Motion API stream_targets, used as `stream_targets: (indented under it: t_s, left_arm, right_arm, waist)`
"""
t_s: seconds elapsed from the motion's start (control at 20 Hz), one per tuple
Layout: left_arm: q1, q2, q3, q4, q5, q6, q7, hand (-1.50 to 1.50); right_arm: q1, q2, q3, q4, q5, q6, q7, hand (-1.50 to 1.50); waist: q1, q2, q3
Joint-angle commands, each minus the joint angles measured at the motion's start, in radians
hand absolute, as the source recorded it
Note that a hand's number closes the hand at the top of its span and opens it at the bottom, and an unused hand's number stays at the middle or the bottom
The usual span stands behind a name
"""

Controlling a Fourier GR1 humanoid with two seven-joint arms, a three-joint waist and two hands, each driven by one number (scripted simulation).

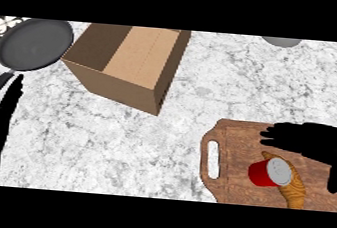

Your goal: Pick the croissant from the cutting board and place it in the cardboard box

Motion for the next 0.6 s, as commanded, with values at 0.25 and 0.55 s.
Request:
stream_targets:
  t_s: [0.25, 0.55]
  left_arm:
    - [0.030, -0.040, 0.044, 0.038, -0.032, -0.044, -0.067, 0.00]
    - [-0.031, -0.059, 0.041, 0.031, -0.073, -0.031, 0.003, 0.00]
  right_arm:
    - [0.054, 0.045, -0.086, -0.119, 0.052, 0.133, 0.000, -1.50]
    - [0.091, 0.059, -0.062, -0.131, 0.058, 0.132, -0.064, -1.50]
  waist:
    - [-0.005, -0.001, 0.000]
    - [-0.007, 0.000, 0.000]
